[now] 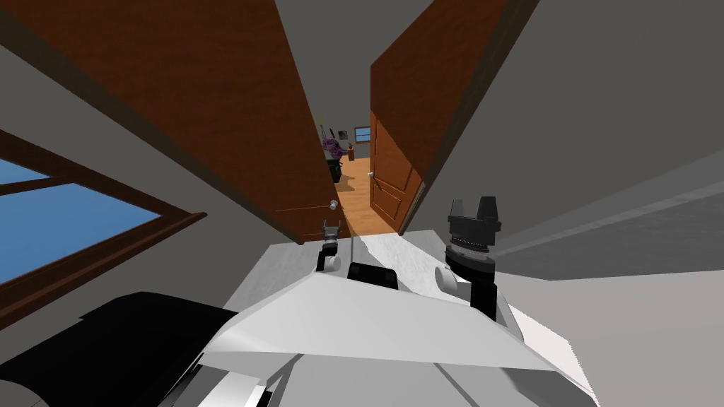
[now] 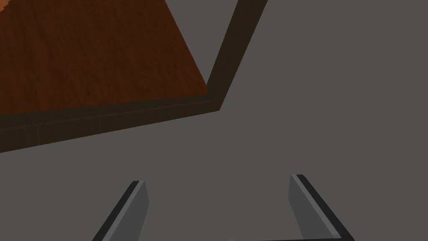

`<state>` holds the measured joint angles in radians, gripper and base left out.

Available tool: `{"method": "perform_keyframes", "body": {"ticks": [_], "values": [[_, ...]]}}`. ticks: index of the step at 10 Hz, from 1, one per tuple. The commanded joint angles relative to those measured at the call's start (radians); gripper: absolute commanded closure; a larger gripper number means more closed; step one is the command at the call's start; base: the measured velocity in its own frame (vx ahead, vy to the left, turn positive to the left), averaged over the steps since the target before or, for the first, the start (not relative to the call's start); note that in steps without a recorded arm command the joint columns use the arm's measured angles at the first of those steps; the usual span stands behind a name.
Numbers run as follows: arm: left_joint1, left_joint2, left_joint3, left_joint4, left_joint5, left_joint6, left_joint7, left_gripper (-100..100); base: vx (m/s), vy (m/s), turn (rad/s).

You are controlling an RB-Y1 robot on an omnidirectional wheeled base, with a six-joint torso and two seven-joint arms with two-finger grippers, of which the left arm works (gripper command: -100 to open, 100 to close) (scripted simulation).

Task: Push the door open

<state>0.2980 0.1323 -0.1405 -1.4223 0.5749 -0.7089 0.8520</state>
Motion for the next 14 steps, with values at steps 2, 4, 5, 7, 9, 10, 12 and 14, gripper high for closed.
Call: {"method": "perform_keyframes", "body": {"ticks": [2, 4, 5, 7, 9, 10, 12, 14], "values": [[-0.013, 0.002, -0.009, 0.074, 0.035, -0.032, 0.056, -100, 0.062, 0.105, -0.152], [-0.022, 0.006, -0.014, 0.122, 0.061, -0.050, 0.094, -100, 0.036, 0.101, -0.137], [-0.026, 0.007, -0.016, 0.146, 0.073, -0.060, 0.113, -100, 0.042, 0.094, -0.127], [-0.034, 0.011, -0.020, 0.190, 0.097, -0.077, 0.148, -100, 0.052, 0.107, -0.125], [-0.041, 0.013, -0.024, 0.231, 0.118, -0.093, 0.181, -100, 0.032, 0.105, -0.125], [-0.044, 0.015, -0.026, 0.250, 0.128, -0.100, 0.196, -100, 0.034, 0.099, -0.087], [-0.050, 0.017, -0.029, 0.283, 0.146, -0.113, 0.222, -100, 0.032, 0.081, -0.110], [-0.058, 0.019, -0.033, 0.325, 0.168, -0.129, 0.255, -100, 0.028, 0.069, -0.102]]}}
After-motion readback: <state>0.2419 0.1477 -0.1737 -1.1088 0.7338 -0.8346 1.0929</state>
